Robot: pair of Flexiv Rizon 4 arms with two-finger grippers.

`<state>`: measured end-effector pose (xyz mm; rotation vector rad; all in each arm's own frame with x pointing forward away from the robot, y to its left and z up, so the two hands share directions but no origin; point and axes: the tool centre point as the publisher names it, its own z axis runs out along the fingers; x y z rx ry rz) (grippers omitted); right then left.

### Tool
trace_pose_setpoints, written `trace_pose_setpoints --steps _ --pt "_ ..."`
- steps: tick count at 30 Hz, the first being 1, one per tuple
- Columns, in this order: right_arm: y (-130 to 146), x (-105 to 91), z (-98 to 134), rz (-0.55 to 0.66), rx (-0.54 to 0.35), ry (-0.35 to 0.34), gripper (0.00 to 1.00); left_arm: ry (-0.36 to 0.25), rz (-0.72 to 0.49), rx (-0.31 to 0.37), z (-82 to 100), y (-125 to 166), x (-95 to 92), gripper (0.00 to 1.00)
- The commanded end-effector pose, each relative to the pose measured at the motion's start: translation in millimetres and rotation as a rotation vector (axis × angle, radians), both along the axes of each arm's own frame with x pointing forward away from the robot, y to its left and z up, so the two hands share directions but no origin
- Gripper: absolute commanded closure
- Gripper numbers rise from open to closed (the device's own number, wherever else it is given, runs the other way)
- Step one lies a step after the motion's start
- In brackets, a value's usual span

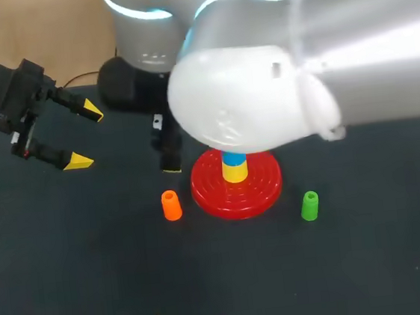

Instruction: Pick up and stack the cylinders on the red base in this order: pink,purple,orange,green

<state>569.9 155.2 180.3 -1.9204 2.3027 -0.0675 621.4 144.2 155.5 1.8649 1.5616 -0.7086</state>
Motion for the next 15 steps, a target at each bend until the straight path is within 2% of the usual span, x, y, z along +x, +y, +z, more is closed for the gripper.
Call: trace_pose_setpoints --steps 1,5,15 --pt "3.4 11.2 -13.9 -0.042 -0.007 0.014 0.0 0.0 -0.002 -0.001 -0.8 0.5 0.9 0.0" --pt "3.7 15.4 -22.3 -0.054 0.009 0.024 0.0 0.0 -0.002 -0.001 -0.8 0.5 0.9 0.0" --pt "7.3 10.5 -43.6 -0.063 0.042 0.043 0.0 0.0 -0.002 -0.001 -0.8 0.5 0.9 0.0"
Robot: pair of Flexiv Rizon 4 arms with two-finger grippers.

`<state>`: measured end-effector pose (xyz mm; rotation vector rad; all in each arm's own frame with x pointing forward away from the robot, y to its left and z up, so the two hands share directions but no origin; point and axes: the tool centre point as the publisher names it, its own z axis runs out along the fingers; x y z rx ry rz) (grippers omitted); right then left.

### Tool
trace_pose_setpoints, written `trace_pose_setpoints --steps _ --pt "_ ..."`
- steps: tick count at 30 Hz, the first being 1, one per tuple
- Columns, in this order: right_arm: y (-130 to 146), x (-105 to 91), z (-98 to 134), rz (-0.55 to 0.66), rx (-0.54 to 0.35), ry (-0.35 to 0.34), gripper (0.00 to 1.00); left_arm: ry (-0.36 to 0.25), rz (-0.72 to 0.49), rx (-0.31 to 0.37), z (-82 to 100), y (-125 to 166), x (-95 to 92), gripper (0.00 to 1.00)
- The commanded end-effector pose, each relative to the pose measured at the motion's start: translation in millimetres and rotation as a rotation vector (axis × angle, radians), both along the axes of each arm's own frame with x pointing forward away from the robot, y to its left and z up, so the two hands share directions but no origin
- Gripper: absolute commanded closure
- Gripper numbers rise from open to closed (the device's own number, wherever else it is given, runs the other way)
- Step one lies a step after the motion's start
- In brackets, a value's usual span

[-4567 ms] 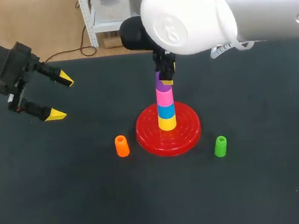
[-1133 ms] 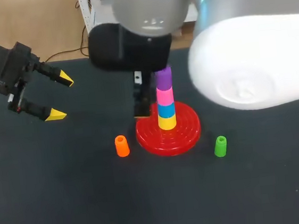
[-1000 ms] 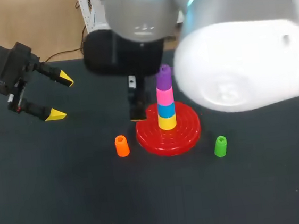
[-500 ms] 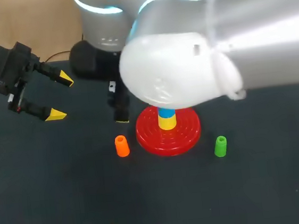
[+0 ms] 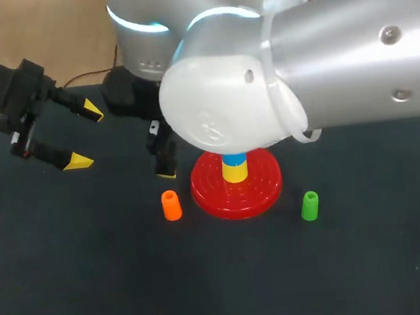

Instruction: Pick up and stack the cylinders on the red base in this order: pink,purple,orange,green

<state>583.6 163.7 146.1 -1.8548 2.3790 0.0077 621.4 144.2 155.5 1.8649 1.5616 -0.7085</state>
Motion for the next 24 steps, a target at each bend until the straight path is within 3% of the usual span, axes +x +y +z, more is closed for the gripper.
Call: trace_pose_setpoints --steps 1,10,24 --pt "-0.4 -3.7 -12.3 0.0 0.005 -0.004 0.0 0.0 -0.002 -0.001 -0.8 0.4 0.9 0.0" --pt "6.4 -6.8 -38.5 -0.022 -0.047 -0.015 0.0 0.0 -0.002 -0.001 -0.8 0.4 0.9 0.0" --pt "13.3 -9.2 -55.2 -0.012 -0.011 0.023 0.0 0.0 -0.002 -0.001 -0.8 0.4 0.9 0.0"
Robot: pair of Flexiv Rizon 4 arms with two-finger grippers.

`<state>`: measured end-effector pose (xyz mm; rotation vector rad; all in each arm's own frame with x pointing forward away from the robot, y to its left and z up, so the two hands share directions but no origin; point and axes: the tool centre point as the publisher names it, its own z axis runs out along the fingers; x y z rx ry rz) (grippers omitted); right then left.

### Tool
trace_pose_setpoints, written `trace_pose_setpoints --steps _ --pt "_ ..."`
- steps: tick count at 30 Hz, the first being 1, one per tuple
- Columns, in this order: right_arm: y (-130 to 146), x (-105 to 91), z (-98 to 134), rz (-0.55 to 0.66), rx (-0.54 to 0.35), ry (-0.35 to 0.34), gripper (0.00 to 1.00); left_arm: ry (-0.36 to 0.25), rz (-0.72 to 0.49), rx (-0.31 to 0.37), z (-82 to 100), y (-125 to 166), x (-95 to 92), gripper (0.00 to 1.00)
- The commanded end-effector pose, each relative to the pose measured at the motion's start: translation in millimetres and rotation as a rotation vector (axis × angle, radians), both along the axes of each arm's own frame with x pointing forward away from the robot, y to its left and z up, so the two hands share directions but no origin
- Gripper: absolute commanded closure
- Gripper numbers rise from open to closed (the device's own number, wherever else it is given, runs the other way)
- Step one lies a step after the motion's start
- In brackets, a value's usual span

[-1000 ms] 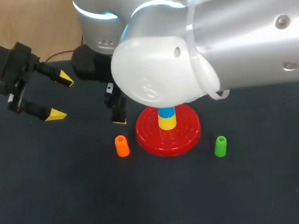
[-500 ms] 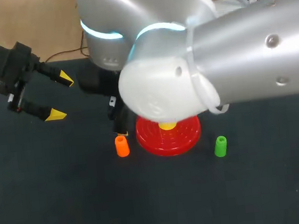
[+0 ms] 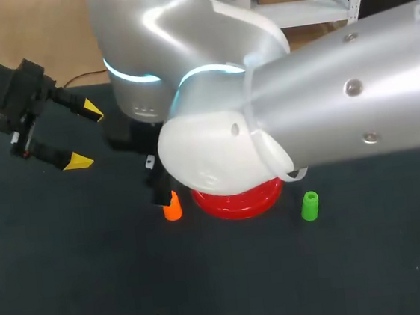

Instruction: Pick up and stack the cylinders on the red base in this order: pink,purple,orange,green

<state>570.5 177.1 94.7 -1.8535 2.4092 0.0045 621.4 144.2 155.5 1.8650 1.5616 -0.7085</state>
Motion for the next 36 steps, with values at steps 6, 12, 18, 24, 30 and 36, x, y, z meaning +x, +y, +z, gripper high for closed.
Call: trace_pose_setpoints --steps 6,12,18,24,30,36 --pt "3.5 6.6 -14.0 0.006 0.001 0.008 0.0 0.0 -0.002 -0.001 -0.8 0.5 1.0 0.0" --pt "7.3 4.1 -19.6 0.013 -0.011 0.003 0.0 0.0 -0.002 -0.001 -0.8 0.5 1.0 0.0" --pt "8.4 5.3 -30.3 0.004 -0.023 0.013 0.0 0.0 -0.002 -0.001 -0.8 0.5 1.0 0.0" --pt "9.9 10.6 -42.0 -0.003 -0.047 0.037 0.0 0.0 -0.002 -0.001 -0.8 0.5 1.0 0.0" --pt "10.5 14.6 -47.8 -0.005 -0.038 0.056 0.0 0.0 -0.002 -0.001 -0.8 0.5 1.0 0.0" --pt "9.4 18.8 -56.4 -0.014 -0.047 0.068 0.0 0.0 -0.002 -0.001 -0.8 0.5 1.0 0.0"
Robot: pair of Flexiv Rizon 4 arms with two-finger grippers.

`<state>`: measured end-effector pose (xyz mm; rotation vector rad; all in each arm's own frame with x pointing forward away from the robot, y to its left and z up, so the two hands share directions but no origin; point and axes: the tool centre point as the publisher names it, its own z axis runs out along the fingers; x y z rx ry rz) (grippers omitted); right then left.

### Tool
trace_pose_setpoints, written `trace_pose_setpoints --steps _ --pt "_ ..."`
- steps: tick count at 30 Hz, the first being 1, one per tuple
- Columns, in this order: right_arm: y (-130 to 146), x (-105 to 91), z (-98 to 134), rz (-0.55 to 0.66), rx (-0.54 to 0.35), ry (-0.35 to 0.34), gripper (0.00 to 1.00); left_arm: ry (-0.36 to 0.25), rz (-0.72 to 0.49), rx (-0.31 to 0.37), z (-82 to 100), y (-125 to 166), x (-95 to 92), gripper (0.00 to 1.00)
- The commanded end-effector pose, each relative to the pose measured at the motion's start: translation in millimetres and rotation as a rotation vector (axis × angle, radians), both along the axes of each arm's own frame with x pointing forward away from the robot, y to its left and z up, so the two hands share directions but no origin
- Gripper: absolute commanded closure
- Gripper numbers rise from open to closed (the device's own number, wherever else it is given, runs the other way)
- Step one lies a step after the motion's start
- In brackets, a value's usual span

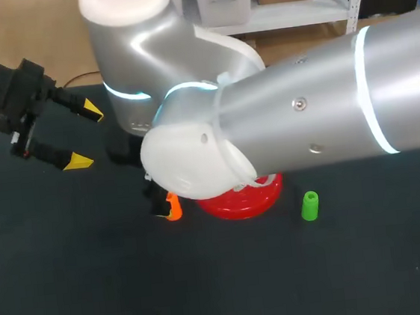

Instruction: Pick up and stack the cylinders on the red base in this order: pink,purple,orange,green

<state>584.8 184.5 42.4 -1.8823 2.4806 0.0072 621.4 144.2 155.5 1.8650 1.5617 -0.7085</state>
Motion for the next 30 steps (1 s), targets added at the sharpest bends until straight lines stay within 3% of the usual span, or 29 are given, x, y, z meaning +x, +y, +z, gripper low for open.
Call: trace_pose_setpoints --steps 1,30 --pt "2.0 4.4 -4.2 -0.001 -0.005 0.008 0.0 0.0 -0.002 -0.001 -0.8 0.5 0.9 0.0" --pt "-5.6 -1.1 -15.7 -0.029 -0.002 -0.005 0.0 0.0 -0.002 -0.001 -0.8 0.5 0.9 0.0"
